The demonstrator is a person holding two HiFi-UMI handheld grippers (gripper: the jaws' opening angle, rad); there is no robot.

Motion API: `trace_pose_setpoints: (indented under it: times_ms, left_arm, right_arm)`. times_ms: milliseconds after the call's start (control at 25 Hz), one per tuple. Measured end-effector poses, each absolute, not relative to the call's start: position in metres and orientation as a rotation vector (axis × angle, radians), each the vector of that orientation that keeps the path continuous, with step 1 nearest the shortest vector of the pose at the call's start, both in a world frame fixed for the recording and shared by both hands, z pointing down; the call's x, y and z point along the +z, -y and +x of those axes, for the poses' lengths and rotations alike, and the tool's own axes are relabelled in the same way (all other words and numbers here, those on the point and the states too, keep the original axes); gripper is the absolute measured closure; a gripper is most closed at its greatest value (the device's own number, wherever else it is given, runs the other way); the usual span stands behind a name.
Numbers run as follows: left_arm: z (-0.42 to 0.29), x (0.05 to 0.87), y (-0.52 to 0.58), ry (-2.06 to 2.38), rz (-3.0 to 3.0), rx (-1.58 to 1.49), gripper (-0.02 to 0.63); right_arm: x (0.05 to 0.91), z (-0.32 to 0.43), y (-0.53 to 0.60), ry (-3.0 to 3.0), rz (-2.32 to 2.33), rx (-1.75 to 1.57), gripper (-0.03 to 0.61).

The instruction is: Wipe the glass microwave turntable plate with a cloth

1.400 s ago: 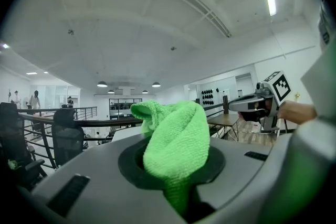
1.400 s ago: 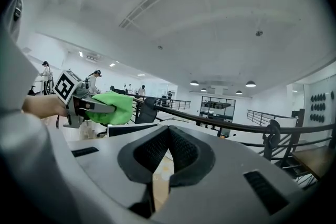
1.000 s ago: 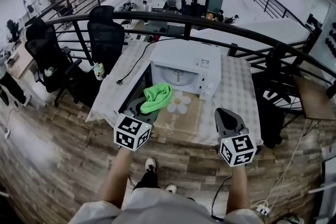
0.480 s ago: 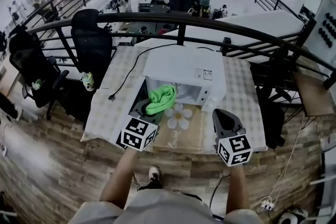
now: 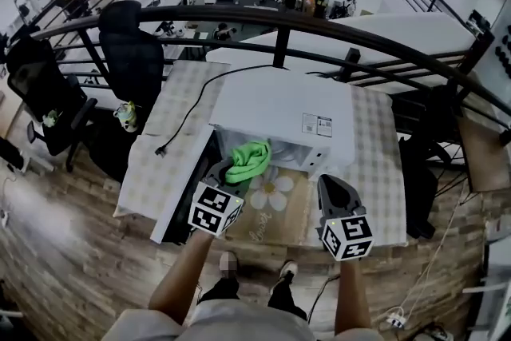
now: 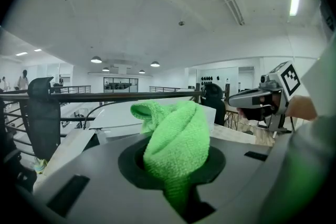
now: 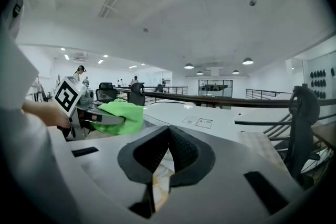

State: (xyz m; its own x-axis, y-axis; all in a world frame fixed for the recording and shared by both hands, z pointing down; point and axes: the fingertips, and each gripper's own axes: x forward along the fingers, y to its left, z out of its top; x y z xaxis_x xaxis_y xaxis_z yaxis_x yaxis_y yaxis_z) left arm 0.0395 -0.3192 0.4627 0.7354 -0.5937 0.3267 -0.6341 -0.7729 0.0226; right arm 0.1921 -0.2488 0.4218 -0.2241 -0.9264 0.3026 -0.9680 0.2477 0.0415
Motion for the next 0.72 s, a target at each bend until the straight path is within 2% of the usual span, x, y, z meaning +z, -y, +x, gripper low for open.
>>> trace_pose_setpoints:
  times_ms: [720]
  left_arm:
    - [0.074, 0.615, 0.390, 1.233, 2.532, 0.634, 0.537]
  right_arm:
    - [0.530, 0.204, 0.289, 2.281, 1.541, 0.334, 0.565]
